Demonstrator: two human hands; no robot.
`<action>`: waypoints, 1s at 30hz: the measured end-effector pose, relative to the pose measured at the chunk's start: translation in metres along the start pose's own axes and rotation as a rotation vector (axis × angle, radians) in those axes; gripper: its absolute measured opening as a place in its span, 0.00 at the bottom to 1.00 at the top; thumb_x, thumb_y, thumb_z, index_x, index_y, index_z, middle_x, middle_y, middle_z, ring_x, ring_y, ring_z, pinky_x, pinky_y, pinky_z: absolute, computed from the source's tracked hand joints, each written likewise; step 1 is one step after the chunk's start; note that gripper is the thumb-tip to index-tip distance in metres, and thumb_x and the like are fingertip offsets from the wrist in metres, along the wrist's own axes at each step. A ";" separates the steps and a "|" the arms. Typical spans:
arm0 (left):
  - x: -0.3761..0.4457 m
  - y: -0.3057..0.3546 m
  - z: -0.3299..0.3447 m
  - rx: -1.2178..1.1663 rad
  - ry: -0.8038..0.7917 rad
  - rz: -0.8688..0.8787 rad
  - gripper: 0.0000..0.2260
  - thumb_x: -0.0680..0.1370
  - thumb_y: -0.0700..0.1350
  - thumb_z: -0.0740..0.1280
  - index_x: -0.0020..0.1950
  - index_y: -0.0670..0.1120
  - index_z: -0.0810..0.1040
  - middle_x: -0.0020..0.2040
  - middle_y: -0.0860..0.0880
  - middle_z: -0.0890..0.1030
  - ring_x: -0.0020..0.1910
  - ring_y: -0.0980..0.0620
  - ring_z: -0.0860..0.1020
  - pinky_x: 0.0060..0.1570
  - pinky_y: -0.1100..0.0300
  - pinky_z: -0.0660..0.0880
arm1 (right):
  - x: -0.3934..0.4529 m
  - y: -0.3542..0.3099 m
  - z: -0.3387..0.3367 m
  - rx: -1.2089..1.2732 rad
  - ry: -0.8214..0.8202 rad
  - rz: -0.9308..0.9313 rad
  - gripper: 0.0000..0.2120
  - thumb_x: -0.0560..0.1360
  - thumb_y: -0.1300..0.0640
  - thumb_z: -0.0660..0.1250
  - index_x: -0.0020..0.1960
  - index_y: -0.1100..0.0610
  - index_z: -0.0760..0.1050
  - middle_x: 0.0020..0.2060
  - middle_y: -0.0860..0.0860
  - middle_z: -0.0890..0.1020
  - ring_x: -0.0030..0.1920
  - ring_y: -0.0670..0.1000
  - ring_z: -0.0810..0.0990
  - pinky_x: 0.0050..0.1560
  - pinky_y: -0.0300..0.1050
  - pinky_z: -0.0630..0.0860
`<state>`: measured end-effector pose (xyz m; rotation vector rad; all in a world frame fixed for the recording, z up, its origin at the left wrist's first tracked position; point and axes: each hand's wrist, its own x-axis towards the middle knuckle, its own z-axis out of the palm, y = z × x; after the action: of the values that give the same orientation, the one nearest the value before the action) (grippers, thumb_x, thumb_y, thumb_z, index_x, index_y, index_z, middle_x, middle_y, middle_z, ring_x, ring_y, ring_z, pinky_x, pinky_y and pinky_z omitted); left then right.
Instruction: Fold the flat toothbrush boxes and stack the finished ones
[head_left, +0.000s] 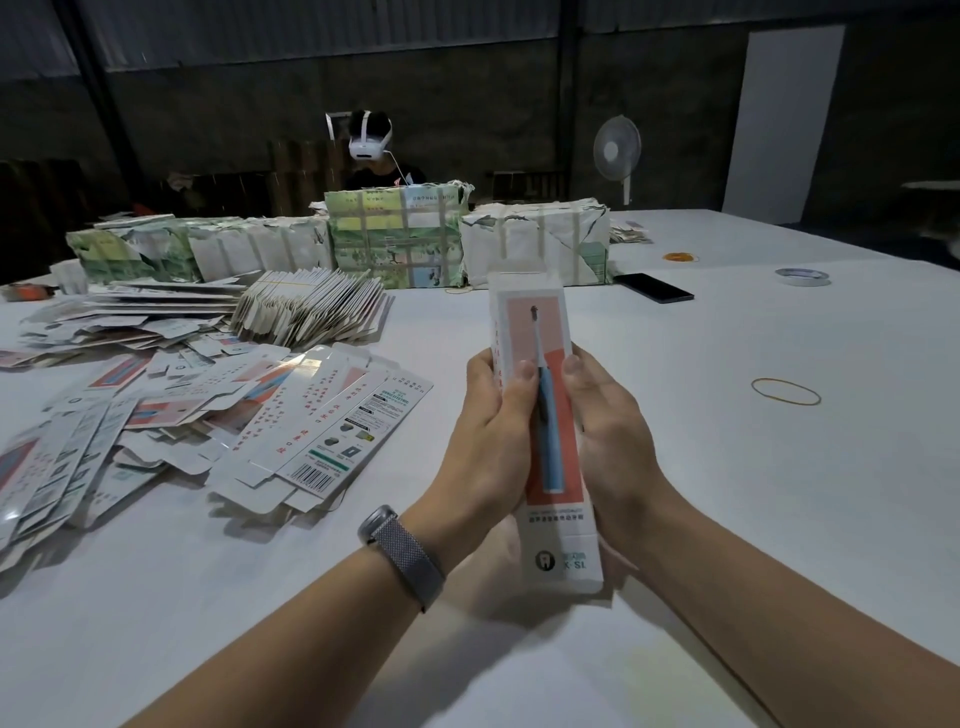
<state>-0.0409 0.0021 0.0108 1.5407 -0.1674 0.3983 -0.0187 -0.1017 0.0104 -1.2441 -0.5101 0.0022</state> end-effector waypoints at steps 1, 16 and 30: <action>0.000 0.001 -0.001 0.022 -0.006 0.020 0.20 0.77 0.61 0.57 0.65 0.53 0.71 0.56 0.48 0.82 0.52 0.55 0.84 0.52 0.56 0.82 | 0.000 -0.001 -0.001 0.006 0.004 0.006 0.13 0.85 0.52 0.54 0.59 0.42 0.76 0.50 0.44 0.86 0.53 0.49 0.85 0.49 0.43 0.83; 0.008 0.015 -0.025 -0.005 -0.101 -0.112 0.13 0.86 0.52 0.57 0.55 0.53 0.81 0.45 0.51 0.85 0.44 0.52 0.84 0.43 0.56 0.82 | 0.003 -0.008 -0.007 -0.063 0.110 -0.012 0.10 0.80 0.51 0.64 0.60 0.42 0.73 0.44 0.43 0.87 0.44 0.50 0.87 0.37 0.41 0.82; 0.006 0.018 -0.025 -0.071 -0.145 -0.123 0.16 0.80 0.53 0.61 0.58 0.42 0.76 0.44 0.49 0.82 0.45 0.50 0.81 0.43 0.54 0.82 | 0.008 -0.019 -0.018 -0.222 0.042 -0.146 0.17 0.81 0.50 0.62 0.65 0.33 0.66 0.48 0.52 0.82 0.51 0.47 0.85 0.43 0.37 0.81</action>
<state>-0.0456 0.0274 0.0293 1.5014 -0.1962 0.1817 -0.0099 -0.1218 0.0264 -1.4174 -0.5747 -0.2088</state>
